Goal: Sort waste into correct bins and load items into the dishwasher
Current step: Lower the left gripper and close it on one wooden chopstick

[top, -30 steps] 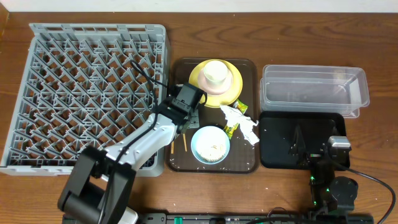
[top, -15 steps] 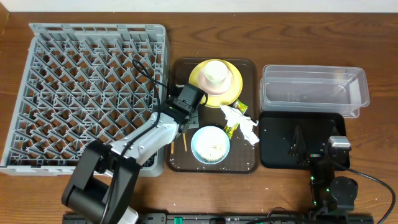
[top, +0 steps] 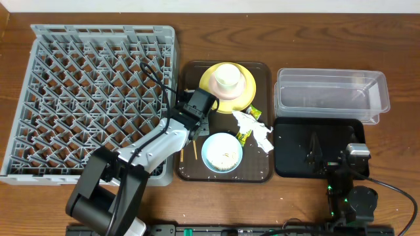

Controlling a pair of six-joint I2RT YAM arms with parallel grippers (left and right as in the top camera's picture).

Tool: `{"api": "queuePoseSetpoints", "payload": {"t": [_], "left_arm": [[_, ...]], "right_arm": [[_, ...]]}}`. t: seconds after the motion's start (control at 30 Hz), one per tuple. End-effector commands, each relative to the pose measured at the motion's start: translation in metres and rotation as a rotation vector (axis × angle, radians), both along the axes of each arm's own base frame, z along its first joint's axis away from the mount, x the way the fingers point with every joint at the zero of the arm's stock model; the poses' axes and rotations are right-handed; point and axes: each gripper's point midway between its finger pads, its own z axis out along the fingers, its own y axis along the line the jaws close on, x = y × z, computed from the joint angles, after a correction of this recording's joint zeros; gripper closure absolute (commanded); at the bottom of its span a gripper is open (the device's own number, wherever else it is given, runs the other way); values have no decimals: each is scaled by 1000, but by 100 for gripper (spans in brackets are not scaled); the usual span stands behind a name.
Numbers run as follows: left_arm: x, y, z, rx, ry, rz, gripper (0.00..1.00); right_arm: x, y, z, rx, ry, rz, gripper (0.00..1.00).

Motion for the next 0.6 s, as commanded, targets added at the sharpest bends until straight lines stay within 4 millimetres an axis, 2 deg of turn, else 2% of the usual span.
{"api": "queuePoseSetpoints", "payload": {"t": [0.0,0.37,0.57], "left_arm": [[-3,4,-5,23,11,6,60],[-1,3,-21,25,15,6,64],[-3,4,-37,40,43,11,64]], "right_arm": [[0,1,0,8,0,4,1],[0,1,0,8,0,4,1],[0,1,0,8,0,4,1]]}}
